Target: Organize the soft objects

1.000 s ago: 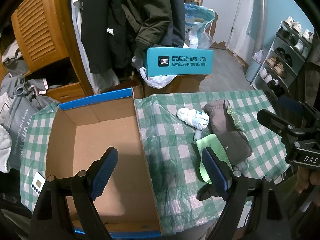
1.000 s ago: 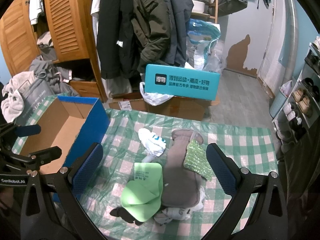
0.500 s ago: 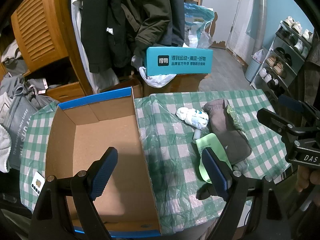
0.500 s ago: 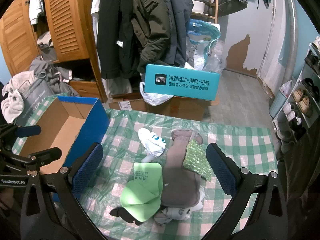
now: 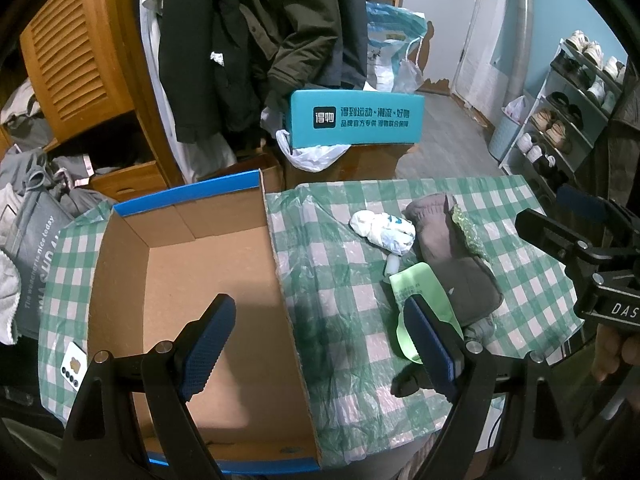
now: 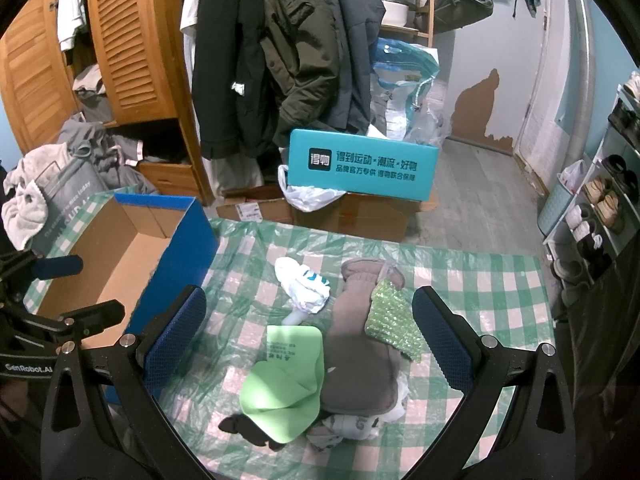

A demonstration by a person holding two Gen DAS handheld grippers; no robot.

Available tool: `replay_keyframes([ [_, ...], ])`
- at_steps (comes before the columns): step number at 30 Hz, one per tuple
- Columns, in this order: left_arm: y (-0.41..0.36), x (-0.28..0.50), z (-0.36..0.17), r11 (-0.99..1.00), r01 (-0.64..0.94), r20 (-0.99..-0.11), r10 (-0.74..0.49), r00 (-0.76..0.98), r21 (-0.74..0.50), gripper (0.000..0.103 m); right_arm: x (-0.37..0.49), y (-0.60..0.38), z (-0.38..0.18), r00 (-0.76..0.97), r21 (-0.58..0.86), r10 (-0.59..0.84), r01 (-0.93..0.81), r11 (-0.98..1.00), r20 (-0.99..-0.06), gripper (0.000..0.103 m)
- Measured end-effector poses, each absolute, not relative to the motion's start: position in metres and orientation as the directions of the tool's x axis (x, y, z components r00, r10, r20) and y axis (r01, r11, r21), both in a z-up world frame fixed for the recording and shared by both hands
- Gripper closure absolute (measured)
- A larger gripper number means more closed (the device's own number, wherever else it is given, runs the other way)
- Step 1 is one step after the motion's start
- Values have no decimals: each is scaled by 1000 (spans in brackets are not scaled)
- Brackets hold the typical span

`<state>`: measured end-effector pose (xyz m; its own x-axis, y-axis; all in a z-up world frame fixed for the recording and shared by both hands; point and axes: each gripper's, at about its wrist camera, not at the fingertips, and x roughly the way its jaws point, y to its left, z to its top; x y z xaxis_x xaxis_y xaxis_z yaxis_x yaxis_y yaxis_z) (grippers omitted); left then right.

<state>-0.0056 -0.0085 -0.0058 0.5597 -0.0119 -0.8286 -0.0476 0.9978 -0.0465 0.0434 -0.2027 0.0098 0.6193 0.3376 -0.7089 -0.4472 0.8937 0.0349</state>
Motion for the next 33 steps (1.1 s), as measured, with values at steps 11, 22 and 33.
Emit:
replay_keyframes([
  [11, -8, -5, -5, 998, -48, -830, -12, 558, -47, 16, 44, -205, 11, 619, 35, 337, -447, 894, -709, 2],
  [22, -12, -11, -7, 998, -46, -831, -14, 556, -47, 16, 50, -210, 11, 622, 31, 328, -437, 899, -711, 2],
  [33, -30, 4, -21, 998, -31, -870, -37, 492, -60, 16, 54, -242, 3, 633, 18, 269, -374, 927, -726, 2],
])
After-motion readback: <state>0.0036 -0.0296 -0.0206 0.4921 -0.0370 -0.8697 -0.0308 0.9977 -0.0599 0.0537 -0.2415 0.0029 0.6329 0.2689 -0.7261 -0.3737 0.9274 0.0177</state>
